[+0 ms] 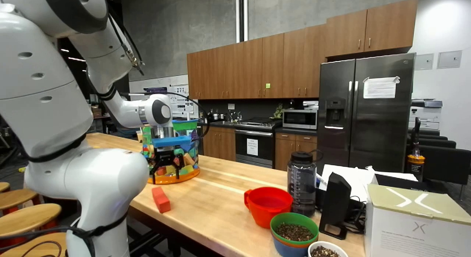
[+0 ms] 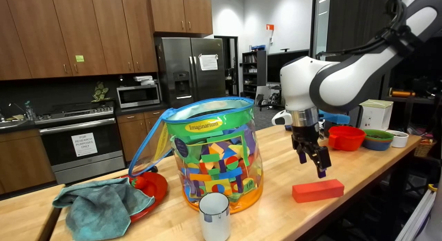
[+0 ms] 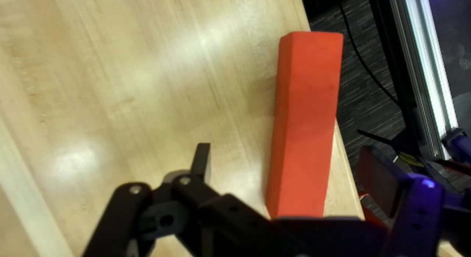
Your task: Remove one orange block from the toy bag
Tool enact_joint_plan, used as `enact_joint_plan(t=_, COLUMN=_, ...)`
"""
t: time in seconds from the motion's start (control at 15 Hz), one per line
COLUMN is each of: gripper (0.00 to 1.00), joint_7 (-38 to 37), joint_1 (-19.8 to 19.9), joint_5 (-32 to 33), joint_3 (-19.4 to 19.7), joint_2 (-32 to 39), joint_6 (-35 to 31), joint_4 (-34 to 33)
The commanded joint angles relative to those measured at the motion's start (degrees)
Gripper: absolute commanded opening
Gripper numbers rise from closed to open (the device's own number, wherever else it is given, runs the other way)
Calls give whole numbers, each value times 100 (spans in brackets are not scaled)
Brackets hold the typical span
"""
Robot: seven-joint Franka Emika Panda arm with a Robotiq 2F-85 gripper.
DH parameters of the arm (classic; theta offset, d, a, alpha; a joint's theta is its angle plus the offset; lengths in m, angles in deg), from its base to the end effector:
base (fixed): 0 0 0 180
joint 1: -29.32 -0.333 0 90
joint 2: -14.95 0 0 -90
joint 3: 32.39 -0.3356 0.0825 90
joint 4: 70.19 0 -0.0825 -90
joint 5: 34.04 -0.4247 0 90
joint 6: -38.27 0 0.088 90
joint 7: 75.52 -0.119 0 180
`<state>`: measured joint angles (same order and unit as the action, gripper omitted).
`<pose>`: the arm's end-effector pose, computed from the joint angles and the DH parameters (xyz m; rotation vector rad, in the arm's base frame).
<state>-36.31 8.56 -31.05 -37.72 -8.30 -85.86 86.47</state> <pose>0.3406 0.1598 0.3099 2.5686 1.6866 -0.2651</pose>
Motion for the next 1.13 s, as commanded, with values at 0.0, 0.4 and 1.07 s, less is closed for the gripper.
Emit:
enact_joint_plan(t=0.0, gripper=100, joint_7=741, joint_1=231, joint_5=-190, joint_3=457, joint_2=-477, joint_6=638, joint_4=-552)
enact_joint_plan(t=0.4, gripper=100, joint_7=1046, joint_1=568, joint_5=-382, joint_3=749, joint_2=-442, joint_6=1736, joint_4=-1878)
enact_joint_plan(t=1.07, gripper=100, joint_7=941, joint_1=681, joint_5=-394, joint_3=595, joint_2=-455, joint_6=1776, joint_4=-1899)
